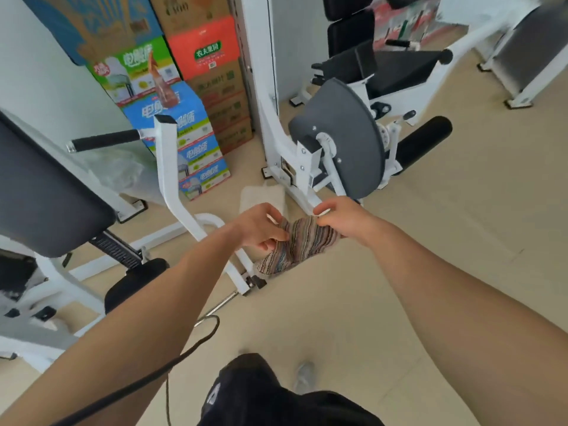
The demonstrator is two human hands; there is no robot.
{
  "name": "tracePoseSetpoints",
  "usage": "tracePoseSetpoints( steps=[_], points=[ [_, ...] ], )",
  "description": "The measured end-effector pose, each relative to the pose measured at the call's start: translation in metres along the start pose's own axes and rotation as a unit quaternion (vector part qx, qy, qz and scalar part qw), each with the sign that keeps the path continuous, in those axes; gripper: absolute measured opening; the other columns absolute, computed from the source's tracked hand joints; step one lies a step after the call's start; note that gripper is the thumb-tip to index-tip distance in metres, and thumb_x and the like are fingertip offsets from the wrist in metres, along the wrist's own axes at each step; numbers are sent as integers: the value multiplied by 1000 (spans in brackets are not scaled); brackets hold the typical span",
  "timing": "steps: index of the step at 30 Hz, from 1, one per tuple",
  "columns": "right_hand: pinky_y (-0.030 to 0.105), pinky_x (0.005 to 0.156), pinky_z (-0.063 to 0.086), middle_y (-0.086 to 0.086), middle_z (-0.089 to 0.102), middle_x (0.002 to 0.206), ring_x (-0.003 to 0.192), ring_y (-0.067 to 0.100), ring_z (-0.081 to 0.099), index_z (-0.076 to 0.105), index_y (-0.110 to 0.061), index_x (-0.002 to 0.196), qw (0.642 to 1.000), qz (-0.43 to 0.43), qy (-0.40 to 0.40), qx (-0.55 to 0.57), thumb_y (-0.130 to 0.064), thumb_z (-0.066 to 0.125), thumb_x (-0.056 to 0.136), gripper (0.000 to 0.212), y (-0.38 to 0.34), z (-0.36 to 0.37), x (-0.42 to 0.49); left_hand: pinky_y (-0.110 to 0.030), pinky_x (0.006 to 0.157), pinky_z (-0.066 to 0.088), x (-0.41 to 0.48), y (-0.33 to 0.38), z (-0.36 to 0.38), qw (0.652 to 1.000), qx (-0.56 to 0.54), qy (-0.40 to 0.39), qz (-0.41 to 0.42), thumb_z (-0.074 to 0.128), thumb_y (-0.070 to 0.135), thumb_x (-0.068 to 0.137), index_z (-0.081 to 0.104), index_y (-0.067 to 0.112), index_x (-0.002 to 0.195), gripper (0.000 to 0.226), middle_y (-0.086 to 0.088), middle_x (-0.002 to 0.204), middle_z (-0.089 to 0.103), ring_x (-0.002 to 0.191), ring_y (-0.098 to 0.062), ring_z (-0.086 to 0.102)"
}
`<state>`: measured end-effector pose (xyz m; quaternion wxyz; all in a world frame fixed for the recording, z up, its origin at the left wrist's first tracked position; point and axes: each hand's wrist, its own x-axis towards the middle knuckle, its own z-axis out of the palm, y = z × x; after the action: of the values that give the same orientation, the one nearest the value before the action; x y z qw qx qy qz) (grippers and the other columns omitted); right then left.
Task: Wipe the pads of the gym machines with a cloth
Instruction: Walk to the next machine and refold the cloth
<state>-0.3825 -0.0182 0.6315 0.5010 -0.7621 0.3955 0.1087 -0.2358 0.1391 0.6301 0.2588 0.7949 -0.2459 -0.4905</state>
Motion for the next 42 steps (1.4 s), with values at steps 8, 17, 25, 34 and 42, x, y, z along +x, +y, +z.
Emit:
tracePoseSetpoints(
  steps=[8, 17, 25, 34, 42],
  points=[
    [35, 97, 49, 8, 65, 123, 111, 25, 60, 66, -13, 121, 997, 32, 52, -49, -16, 55, 90, 34, 40, -139, 54, -24, 57, 58, 108, 146, 47, 990, 99, -84, 45, 70, 22, 90, 58, 14, 133, 45, -9, 99, 69, 68, -16, 67],
    [33, 99, 45, 11, 63, 135, 122, 29, 58, 70, -5, 115, 988, 67, 123, -57, -13, 55, 93, 28, 72, -316, 134, -28, 67, 62, 243, 308, 107, 973, 135, -171, 76, 67, 22, 93, 60, 17, 129, 37, -10, 104, 69, 76, -20, 74],
    [39, 102, 46, 19, 66, 126, 118, 32, 59, 67, -2, 119, 986, 83, 122, -72, -13, 56, 93, 30, 108, -465, 214, -19, 49, 54, 348, 439, 158, 975, 129, -173, 60, 65, 22, 94, 59, 16, 127, 33, -4, 83, 68, 63, -15, 71],
    [29, 97, 45, 6, 66, 125, 117, 25, 60, 64, -14, 129, 993, 23, 58, -99, -13, 59, 92, 38, 192, -660, 335, -35, 76, 64, 489, 593, 237, 990, 78, -118, 10, 63, 22, 94, 62, 12, 120, 29, -10, 98, 73, 76, -23, 75],
    [27, 81, 43, 1, 57, 100, 97, 23, 57, 66, -16, 121, 991, -7, 9, -130, 0, 55, 88, 37, 245, -832, 421, -38, 75, 64, 590, 732, 312, 996, 41, -43, -65, 63, 29, 94, 60, 5, 111, 29, -14, 97, 69, 79, -28, 74]
  ],
)
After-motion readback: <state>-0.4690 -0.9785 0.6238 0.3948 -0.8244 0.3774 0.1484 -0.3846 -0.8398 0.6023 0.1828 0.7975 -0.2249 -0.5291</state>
